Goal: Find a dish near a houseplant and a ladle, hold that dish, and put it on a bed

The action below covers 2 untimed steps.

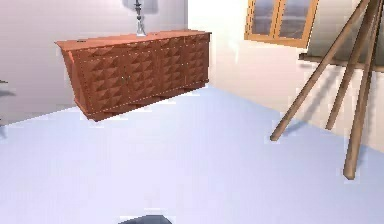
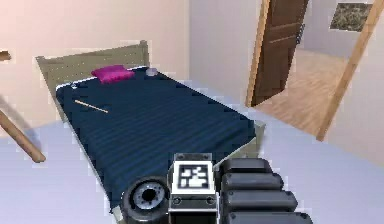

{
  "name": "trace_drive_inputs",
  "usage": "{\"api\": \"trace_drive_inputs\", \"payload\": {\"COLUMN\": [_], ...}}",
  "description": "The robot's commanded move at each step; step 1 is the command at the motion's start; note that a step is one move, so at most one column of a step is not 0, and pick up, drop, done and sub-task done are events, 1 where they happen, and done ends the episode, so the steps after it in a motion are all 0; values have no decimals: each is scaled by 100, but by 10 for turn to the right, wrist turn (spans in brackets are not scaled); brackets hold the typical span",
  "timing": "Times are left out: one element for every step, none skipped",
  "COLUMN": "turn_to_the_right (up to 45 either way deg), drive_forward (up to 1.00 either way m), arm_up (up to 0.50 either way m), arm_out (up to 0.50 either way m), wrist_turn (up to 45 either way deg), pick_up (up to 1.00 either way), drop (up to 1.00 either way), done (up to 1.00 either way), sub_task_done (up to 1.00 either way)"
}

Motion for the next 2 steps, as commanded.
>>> {"api": "trace_drive_inputs", "payload": {"turn_to_the_right": [0,450], "drive_forward": [45,0], "arm_up": [0,0], "arm_out": [0,0], "wrist_turn": [0,0], "pick_up": [0,0], "drop": [0,0], "done": [0,0], "sub_task_done": [0,0]}}
